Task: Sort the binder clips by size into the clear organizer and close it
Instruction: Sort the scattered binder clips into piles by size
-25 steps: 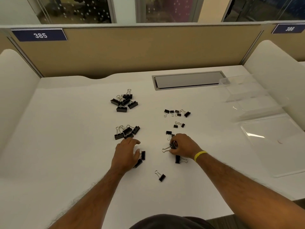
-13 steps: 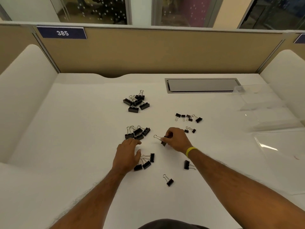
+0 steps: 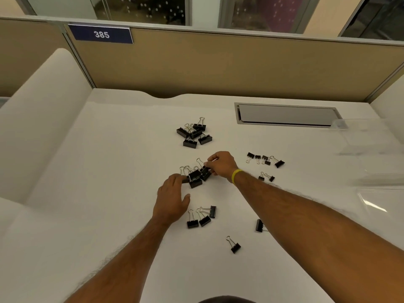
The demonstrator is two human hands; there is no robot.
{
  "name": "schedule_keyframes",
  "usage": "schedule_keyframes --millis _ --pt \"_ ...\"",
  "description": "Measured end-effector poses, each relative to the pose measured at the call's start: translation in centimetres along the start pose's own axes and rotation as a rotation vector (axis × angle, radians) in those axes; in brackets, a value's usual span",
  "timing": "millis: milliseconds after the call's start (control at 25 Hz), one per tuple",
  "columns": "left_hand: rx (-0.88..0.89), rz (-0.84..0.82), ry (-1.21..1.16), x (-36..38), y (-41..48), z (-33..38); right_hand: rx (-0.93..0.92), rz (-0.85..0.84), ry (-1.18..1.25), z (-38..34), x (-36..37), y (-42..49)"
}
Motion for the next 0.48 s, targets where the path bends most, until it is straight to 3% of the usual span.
schedule_keyframes --millis 240,480 --pt "-0.004 -0.08 0.027 0.9 0.3 -0.8 -0.117 -0.047 -0.273 0.7 0.5 1.2" --pt "0.004 -0.077 0.037 0.7 0.3 -0.7 -0.202 -0.049 -0.32 1.1 -0.4 0.5"
Point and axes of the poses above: each hand's wrist, its own y-axis towards the middle knuckle, its own x-axis out of the palm, z = x × y, the point moved 1 cm from there along y, towards the middle knuckle, and after that the axes turned 13 degrees about y, right-handed, at the moved point
